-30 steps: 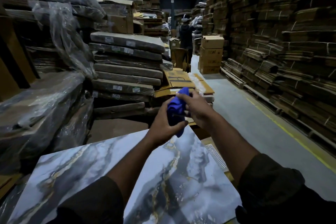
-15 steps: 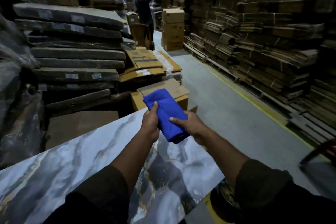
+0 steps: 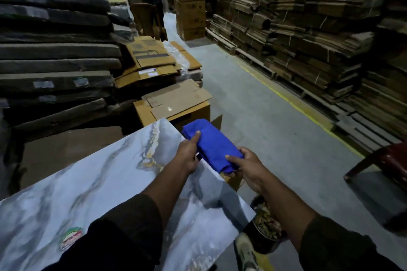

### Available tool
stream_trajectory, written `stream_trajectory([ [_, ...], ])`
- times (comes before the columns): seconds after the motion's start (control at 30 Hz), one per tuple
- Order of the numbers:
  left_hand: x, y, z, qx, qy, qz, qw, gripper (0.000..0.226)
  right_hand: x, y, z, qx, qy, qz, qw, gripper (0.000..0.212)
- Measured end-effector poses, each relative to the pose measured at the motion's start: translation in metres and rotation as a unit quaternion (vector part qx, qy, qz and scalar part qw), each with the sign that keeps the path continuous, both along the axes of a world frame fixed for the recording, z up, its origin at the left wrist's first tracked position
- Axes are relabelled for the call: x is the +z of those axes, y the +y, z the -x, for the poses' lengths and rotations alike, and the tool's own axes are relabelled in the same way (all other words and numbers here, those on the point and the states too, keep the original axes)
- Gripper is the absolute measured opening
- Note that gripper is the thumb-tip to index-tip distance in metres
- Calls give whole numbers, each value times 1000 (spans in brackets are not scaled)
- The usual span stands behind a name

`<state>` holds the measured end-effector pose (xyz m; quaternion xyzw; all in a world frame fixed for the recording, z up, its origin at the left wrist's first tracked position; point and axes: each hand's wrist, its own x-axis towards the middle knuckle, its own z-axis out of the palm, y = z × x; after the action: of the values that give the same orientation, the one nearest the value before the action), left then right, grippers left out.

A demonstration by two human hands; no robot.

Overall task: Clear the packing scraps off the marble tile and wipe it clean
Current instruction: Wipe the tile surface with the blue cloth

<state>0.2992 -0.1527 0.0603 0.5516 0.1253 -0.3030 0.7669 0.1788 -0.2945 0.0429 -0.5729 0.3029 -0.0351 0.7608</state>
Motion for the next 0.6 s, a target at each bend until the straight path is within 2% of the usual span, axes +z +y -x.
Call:
stream_trajectory([
  [0.1, -25, -47, -3, -25, 40, -6, 999, 37, -25, -40, -23, -39, 33, 19, 999, 26],
  [0.17, -50, -80, -3, -33, 72, -17, 997, 35, -43, -66, -43, -27, 55, 24, 998, 24],
  [0.3, -100, -138, -15, 10, 121, -36, 992, 38, -83, -109, -85, 22, 111, 31, 993, 27],
  [0.43, -138, -174, -49, 67, 124, -29, 990, 49, -131, -141, -125, 55, 139, 75, 986, 30],
  [0.6, -198, -196, -86, 130, 127, -72, 981, 54, -186, -160, -169, 115, 164, 175, 964, 61],
])
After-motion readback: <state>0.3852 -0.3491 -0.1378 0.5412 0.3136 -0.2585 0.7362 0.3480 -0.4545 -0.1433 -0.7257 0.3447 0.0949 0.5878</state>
